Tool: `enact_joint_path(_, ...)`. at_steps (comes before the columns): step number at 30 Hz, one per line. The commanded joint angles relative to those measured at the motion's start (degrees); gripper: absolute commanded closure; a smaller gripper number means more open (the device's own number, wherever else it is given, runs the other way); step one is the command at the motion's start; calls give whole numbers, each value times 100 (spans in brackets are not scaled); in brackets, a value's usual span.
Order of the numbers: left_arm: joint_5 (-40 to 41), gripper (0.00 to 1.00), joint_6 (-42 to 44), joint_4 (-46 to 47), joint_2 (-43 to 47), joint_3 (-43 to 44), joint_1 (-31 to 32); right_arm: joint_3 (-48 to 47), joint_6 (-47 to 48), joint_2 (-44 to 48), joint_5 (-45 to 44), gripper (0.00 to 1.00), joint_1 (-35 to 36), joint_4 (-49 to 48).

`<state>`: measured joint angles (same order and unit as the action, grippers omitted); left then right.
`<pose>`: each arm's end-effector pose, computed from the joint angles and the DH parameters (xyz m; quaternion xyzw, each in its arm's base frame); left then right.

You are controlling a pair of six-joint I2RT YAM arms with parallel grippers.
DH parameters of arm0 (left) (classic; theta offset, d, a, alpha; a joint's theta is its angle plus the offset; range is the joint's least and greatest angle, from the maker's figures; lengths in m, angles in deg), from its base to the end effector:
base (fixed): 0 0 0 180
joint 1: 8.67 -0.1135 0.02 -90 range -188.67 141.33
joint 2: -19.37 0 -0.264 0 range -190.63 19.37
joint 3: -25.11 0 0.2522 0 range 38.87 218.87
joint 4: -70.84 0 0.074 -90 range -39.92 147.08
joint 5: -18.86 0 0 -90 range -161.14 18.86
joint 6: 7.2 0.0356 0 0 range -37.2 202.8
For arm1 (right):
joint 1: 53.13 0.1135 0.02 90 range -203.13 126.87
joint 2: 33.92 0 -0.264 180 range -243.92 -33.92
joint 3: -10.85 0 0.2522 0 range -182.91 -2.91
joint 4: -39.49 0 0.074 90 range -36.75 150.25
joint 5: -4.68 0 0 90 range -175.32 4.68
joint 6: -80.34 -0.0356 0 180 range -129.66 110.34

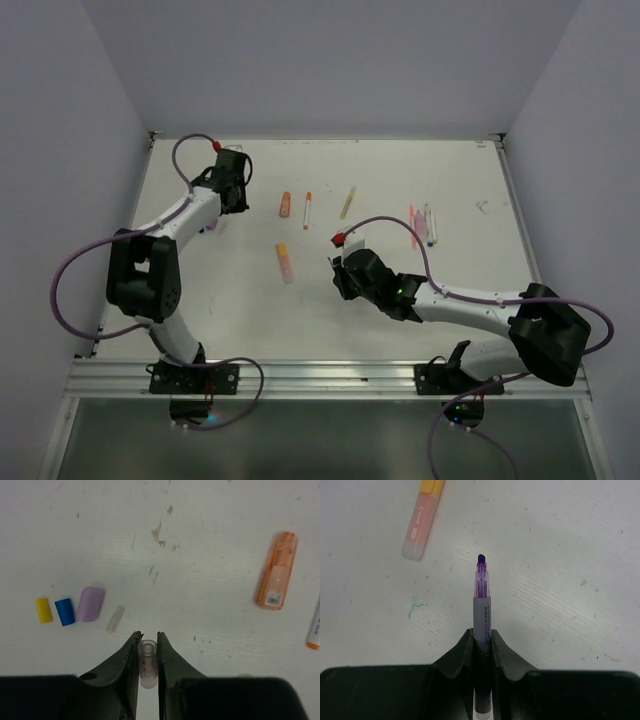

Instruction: Open the pen caps

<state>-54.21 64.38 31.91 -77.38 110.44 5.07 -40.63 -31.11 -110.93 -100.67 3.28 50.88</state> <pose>0.3591 -0.0771 0.2425 -0.0879 0.9277 0.0401 0.3607 0.1599 0.2237 0.1970 -0.2094 0.8636 0.1853 0.4196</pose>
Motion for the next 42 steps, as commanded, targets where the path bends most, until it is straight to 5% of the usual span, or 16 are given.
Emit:
enact_joint_path(1, -23, 90, 540, -637, -536, 576, -161, 88, -140, 257, -178, 100, -68, -44)
enact_joint_path(11, -67, 86, 769, -1156, -1671, 1070, -231, 194, -149, 319, -143, 100, -252, -44)
enact_joint_path(29, -40, 68, 804, -1315, -1988, 999, -319, 229, -210, 371, -20, 100, -516, -18)
enact_joint_path(42, -822, 52, 611, -1368, -267, 1070, -310, -516, -219, 39, -425, 100, -1772, 1053)
